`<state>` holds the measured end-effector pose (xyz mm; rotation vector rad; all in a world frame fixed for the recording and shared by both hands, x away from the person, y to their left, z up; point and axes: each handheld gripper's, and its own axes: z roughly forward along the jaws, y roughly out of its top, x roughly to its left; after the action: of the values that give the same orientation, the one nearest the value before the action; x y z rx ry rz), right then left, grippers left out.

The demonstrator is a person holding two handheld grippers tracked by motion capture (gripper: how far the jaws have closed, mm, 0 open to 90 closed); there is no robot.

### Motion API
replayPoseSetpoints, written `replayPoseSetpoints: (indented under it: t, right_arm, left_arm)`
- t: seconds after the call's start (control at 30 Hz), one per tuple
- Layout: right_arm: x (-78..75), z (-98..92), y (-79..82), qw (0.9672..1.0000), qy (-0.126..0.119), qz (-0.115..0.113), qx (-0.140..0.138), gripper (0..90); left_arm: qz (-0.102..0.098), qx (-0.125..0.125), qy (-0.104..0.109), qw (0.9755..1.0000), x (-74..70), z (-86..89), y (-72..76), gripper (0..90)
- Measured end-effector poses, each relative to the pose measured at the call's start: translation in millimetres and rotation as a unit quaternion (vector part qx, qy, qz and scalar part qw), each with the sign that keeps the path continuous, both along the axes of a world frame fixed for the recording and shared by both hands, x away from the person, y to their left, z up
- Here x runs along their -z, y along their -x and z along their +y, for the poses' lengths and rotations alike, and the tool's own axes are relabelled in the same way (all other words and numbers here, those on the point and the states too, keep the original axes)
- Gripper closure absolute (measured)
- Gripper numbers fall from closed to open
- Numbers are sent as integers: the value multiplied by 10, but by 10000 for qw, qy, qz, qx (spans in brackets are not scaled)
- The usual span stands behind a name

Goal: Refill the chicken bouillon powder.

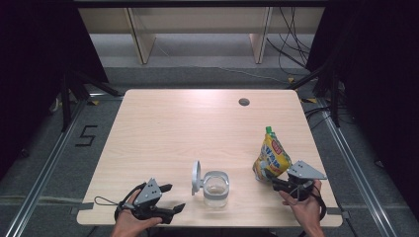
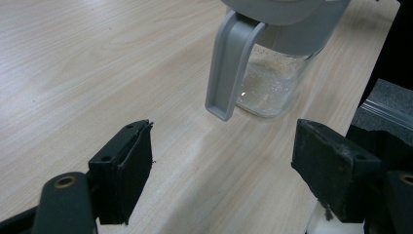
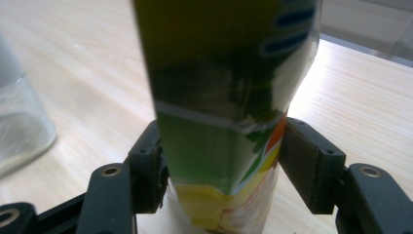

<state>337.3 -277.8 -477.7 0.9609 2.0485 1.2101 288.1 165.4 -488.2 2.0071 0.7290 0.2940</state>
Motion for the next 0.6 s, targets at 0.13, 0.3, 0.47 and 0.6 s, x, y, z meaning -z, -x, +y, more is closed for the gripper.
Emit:
replayPoseSetpoints:
  t: [0.13, 0.3, 0.47, 0.6]
  right_arm:
    - [-7, -157, -93, 9982, 57, -34, -603, 409]
    - [4, -188, -108, 9978, -30, 3, -661, 403]
    - [80, -101, -42, 9986, -492, 188, -54, 271]
    - [128, -68, -49, 9961, -864, 8, 154, 228]
  left_arm:
    - [-115, 57, -100, 9999, 6, -1, -10, 221]
    - [-133, 94, -164, 9997, 0, 5, -17, 221]
    - [-114, 76, -136, 9998, 3, 1, -14, 221]
    - [-50, 60, -145, 9999, 5, -2, -9, 221]
